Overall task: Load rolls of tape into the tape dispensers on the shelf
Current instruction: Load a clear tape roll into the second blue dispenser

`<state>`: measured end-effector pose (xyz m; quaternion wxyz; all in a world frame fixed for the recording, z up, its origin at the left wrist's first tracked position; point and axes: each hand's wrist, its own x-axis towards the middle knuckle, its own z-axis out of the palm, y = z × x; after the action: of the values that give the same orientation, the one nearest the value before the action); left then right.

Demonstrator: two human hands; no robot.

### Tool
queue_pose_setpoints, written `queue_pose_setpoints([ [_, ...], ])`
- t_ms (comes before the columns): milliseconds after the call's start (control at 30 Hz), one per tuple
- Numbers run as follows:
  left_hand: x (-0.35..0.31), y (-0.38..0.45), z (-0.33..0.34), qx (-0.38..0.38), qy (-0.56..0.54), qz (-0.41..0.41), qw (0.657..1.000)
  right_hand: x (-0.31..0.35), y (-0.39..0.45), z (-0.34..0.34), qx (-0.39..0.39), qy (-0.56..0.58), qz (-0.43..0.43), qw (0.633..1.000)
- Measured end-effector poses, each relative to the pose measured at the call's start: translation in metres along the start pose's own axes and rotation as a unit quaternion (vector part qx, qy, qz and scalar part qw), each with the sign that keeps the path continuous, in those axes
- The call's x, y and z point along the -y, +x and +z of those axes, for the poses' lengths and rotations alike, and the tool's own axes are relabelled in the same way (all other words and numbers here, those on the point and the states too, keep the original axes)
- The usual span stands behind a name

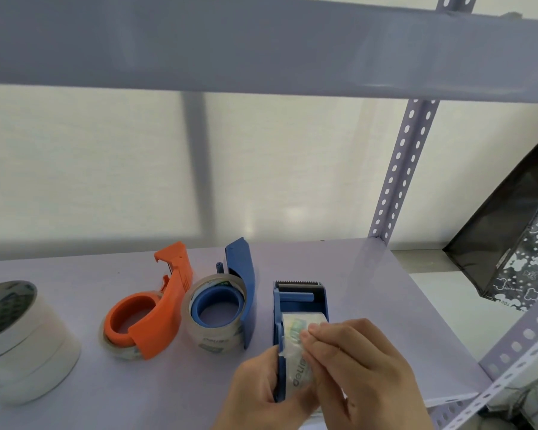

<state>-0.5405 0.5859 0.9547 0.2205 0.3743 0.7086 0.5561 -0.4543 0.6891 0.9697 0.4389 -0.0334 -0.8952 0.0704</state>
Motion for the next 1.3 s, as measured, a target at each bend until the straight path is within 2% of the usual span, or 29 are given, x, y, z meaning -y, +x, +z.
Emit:
queue_pose_setpoints([
  [33, 0.003, 0.002, 0.003, -0.050, -0.012, 0.009, 0.999, 0.000, 0.000, 0.000, -0.001, 0.003, 0.002, 1.000],
  [100, -0.002, 0.002, 0.004, -0.078, -0.014, 0.020, 0.997, 0.002, -0.001, -0.002, 0.002, 0.003, 0.004, 1.000],
  [200, -0.003, -0.002, -0.003, -0.046, -0.021, 0.050, 0.997, 0.004, -0.004, -0.001, 0.002, -0.002, 0.014, 1.000],
  [333, 0.010, -0.003, -0.005, 0.008, -0.014, 0.026, 1.000, 0.007, -0.006, 0.001, -0.001, -0.013, 0.019, 1.000],
  [467, 0.008, 0.003, -0.006, -0.038, -0.005, 0.048, 0.998, 0.008, -0.009, 0.006, -0.031, -0.001, 0.035, 0.999],
  [633, 0.013, 0.002, -0.006, -0.016, -0.047, 0.066, 0.997, 0.008, -0.012, 0.012, -0.063, 0.007, 0.039, 0.997],
  [800, 0.012, 0.003, -0.007, -0.022, -0.072, 0.047, 0.996, 0.008, -0.010, 0.014, -0.096, 0.035, 0.046, 0.994],
  [1033, 0.013, 0.002, -0.010, 0.002, -0.111, 0.022, 0.994, 0.007, -0.010, 0.014, -0.104, 0.039, 0.028, 0.993],
  [1200, 0.014, 0.004, -0.009, -0.014, -0.103, 0.027, 0.994, 0.007, -0.010, 0.016, -0.120, 0.035, 0.015, 0.992],
  [1300, 0.008, 0.004, -0.009, 0.003, -0.129, 0.032, 0.991, 0.009, -0.008, 0.018, -0.135, 0.032, 0.013, 0.990],
])
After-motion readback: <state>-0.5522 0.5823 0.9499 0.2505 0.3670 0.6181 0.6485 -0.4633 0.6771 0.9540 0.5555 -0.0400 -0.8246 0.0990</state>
